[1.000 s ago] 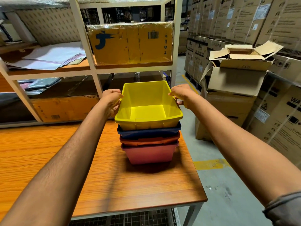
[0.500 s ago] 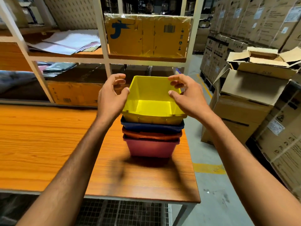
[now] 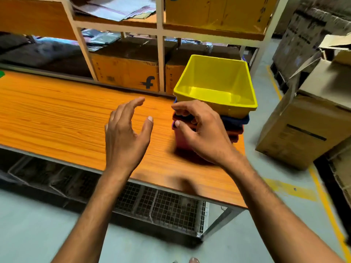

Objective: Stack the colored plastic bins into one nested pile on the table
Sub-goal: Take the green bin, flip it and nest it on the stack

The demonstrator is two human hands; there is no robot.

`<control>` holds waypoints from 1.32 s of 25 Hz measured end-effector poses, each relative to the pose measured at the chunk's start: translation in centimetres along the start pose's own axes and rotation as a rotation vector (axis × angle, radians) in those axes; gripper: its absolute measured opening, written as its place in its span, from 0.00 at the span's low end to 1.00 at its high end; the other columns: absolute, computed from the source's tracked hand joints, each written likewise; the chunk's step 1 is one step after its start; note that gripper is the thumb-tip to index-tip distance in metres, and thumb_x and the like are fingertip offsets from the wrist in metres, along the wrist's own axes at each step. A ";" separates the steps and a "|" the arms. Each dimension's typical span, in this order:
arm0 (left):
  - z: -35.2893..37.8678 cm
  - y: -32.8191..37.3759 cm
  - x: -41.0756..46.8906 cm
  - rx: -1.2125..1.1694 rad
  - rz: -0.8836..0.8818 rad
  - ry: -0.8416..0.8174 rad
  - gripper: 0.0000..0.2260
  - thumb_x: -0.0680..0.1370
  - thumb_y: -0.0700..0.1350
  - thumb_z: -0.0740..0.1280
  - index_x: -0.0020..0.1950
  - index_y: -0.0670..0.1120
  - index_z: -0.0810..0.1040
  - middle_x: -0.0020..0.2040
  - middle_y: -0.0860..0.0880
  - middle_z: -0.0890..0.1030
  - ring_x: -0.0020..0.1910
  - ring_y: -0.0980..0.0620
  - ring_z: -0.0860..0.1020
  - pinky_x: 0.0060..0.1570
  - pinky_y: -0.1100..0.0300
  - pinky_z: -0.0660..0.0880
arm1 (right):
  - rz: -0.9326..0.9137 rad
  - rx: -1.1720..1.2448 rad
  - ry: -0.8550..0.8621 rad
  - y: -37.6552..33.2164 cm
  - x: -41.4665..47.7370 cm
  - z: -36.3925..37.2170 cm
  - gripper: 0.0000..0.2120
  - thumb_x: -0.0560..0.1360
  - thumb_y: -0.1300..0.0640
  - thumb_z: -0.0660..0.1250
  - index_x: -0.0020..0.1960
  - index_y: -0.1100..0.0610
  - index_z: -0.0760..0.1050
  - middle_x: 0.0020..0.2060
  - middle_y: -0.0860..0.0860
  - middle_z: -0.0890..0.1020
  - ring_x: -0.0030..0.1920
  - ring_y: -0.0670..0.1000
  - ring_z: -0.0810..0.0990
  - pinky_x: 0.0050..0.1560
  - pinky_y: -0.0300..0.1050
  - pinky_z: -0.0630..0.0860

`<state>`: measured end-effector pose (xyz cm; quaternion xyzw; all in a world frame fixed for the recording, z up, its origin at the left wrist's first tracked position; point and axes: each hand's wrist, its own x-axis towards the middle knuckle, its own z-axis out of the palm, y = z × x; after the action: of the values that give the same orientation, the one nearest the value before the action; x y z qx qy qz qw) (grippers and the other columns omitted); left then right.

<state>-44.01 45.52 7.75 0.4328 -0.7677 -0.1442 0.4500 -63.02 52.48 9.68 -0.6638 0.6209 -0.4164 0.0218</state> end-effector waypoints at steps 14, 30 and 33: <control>-23.1 -20.9 -14.5 0.422 -0.259 -0.042 0.28 0.79 0.53 0.67 0.79 0.51 0.66 0.75 0.50 0.72 0.73 0.45 0.70 0.65 0.40 0.70 | 0.027 0.090 -0.213 -19.3 -7.1 25.4 0.25 0.80 0.43 0.66 0.76 0.44 0.68 0.70 0.40 0.74 0.72 0.40 0.68 0.67 0.26 0.58; -40.0 -44.4 -7.7 0.098 -0.614 0.235 0.27 0.78 0.57 0.69 0.75 0.62 0.67 0.74 0.60 0.70 0.74 0.56 0.68 0.71 0.45 0.70 | 0.067 0.543 -0.492 -35.0 8.2 51.7 0.25 0.77 0.41 0.70 0.72 0.37 0.69 0.65 0.33 0.76 0.66 0.34 0.74 0.67 0.46 0.75; -42.0 -48.7 -3.8 0.140 -0.610 0.221 0.26 0.78 0.57 0.69 0.76 0.60 0.67 0.74 0.60 0.70 0.74 0.57 0.68 0.69 0.44 0.71 | 0.047 0.580 -0.525 -37.0 13.2 56.5 0.24 0.77 0.43 0.71 0.72 0.39 0.70 0.64 0.34 0.77 0.65 0.33 0.75 0.64 0.42 0.75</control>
<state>17.14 27.17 -0.88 0.6855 -0.5573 -0.1715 0.4359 -2.03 22.26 -0.07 -0.6996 0.4657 -0.3902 0.3762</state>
